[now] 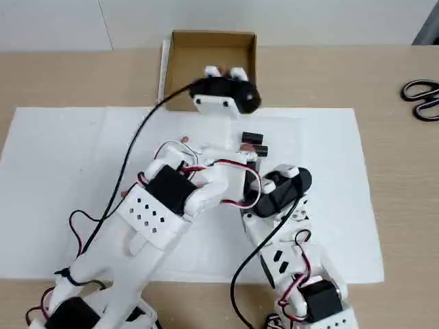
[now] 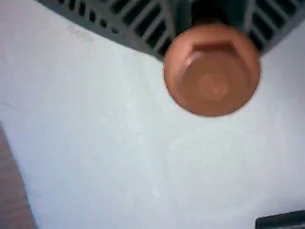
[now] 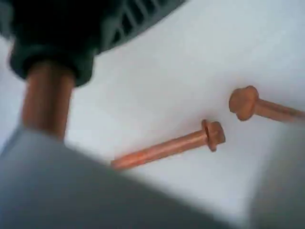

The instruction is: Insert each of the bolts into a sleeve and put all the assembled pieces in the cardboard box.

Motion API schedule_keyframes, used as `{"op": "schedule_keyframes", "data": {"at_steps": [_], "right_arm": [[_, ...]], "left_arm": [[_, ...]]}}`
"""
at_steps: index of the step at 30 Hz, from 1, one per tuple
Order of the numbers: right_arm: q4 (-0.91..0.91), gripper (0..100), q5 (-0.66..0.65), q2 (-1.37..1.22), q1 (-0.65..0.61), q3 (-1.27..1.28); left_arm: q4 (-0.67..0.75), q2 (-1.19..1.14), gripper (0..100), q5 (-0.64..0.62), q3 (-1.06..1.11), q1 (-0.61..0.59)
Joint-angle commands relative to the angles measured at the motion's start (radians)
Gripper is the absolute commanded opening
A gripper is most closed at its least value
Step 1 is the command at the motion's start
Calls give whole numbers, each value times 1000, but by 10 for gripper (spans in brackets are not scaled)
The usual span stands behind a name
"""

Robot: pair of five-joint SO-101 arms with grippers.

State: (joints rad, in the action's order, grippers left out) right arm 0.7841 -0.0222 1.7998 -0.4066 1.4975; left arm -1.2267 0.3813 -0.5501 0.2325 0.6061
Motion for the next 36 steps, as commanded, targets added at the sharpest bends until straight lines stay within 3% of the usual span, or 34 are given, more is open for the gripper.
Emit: {"op": "schedule_keyframes", "data": {"at_steps": [1, 15, 22, 26, 31, 36], "right_arm": [[-22, 3, 9, 15, 5, -63], [-24, 3, 9, 15, 5, -83], [-24, 3, 8, 15, 5, -83], [-24, 3, 8, 15, 8, -83], [-24, 3, 6, 15, 12, -83], [-24, 3, 6, 12, 13, -87]], "left_arm": [[-15, 11, 6, -2, -5, 3], [-127, 8, 9, 12, -5, 68], [-180, 14, 151, 60, -10, 114], [-252, 14, 165, 66, -73, 112], [-365, 14, 165, 69, -179, -5], [-520, 14, 165, 163, -278, -167]]}}
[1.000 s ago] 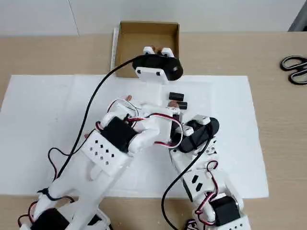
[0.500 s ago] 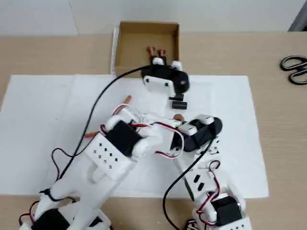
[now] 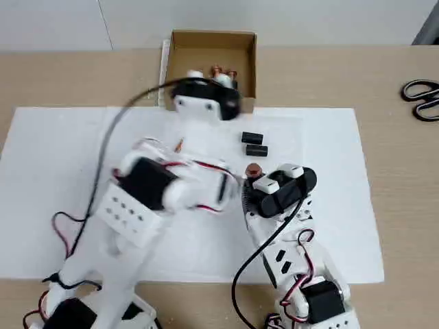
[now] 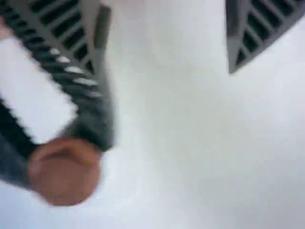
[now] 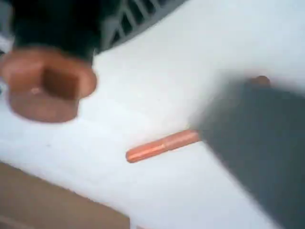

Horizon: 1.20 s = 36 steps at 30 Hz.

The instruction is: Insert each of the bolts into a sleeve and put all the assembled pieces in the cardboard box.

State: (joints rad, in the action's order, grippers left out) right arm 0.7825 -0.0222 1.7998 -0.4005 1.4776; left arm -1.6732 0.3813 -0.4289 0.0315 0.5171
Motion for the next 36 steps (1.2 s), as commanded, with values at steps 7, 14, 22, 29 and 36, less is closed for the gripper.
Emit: {"op": "schedule_keyframes", "data": {"at_steps": [7, 14, 22, 29, 36], "right_arm": [[-12, 3, 2, -70, 85, -207], [-22, 3, 0, -545, 130, -545], [-116, 3, 0, -1185, 125, -1085], [-248, 3, 0, -1738, 125, -1521], [-252, 3, 0, -2269, 131, -2005]], "left_arm": [[-80, 94, 164, 83, -82, -269], [-80, 190, 164, 83, -82, -413], [-80, 269, 164, 83, -82, -566], [-78, 272, 164, 83, -47, -681], [-78, 272, 164, 83, -12, -692]]}}
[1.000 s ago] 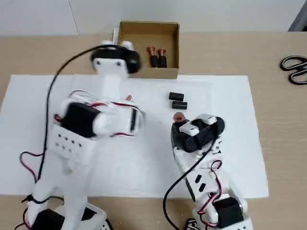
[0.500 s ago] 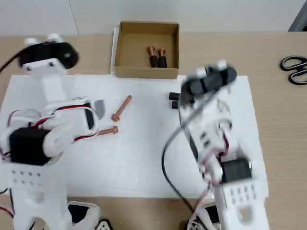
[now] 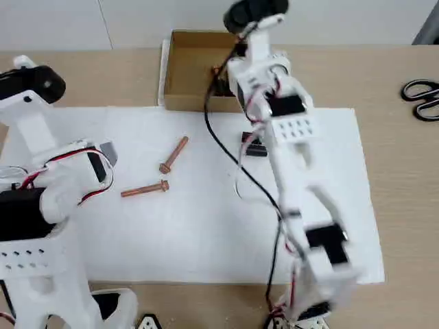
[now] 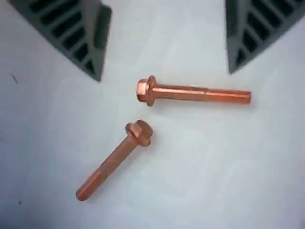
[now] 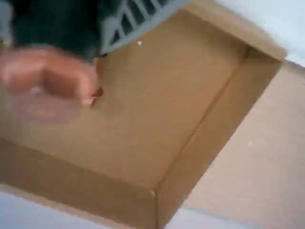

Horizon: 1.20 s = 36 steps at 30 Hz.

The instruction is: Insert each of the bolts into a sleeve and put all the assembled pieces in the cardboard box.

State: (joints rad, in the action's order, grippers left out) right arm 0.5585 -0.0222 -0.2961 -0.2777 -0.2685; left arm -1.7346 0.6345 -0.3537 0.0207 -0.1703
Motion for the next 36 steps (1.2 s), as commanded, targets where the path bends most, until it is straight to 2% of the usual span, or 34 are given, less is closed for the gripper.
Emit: {"op": "schedule_keyframes", "data": {"at_steps": [1, 7, 16, 22, 29, 36], "right_arm": [[-28, 3, 0, -243, 8, -330], [-4, 3, 0, -595, 25, -701], [191, 12, -57, -868, 25, -1071], [286, 151, -95, -935, 24, -1201], [397, 154, -127, -940, 27, -1346], [641, 154, -173, -849, 41, -1415]], "left_arm": [[-17, 18, 164, 8, -1, -5], [-17, 18, 164, 9, -1, -5], [-17, 17, 165, 9, -1, -2], [-17, 17, 165, 9, -1, -2], [-17, 18, 165, 9, -1, 0], [-17, 18, 165, 9, -1, -3]]}}
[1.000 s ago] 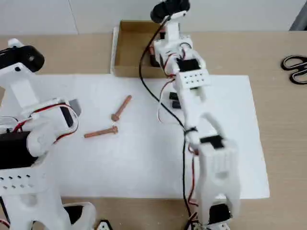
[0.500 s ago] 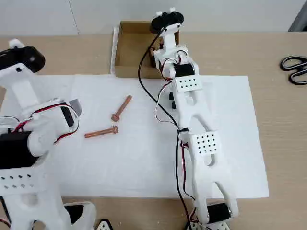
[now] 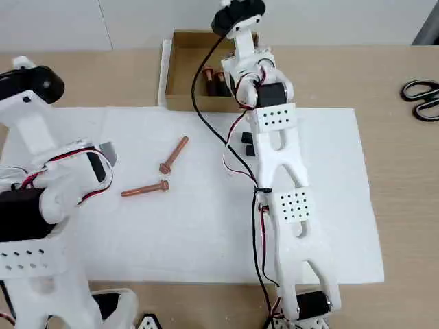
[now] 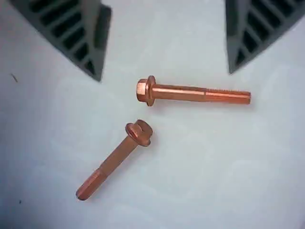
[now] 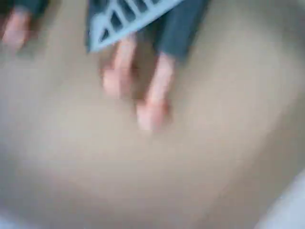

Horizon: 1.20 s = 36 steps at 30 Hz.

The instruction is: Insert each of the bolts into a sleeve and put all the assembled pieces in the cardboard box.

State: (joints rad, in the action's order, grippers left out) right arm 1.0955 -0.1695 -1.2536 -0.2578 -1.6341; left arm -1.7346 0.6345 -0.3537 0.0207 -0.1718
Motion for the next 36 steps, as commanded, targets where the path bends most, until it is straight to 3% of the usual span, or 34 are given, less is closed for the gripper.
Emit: {"op": "schedule_keyframes", "data": {"at_steps": [1, 13, 21, 26, 36], "right_arm": [[154, 154, -25, 147, 24, -49], [624, 154, -29, 473, 33, -48], [653, 154, -25, 657, 61, -8], [654, 154, -25, 877, 64, 296], [576, 156, -21, 1655, 27, 1313]], "left_arm": [[-17, 18, 164, 9, -1, -2], [-17, 18, 164, 9, -1, 2], [-17, 18, 164, 9, -1, -2], [-17, 18, 164, 9, -1, -2], [-17, 18, 164, 9, -1, -2]]}}
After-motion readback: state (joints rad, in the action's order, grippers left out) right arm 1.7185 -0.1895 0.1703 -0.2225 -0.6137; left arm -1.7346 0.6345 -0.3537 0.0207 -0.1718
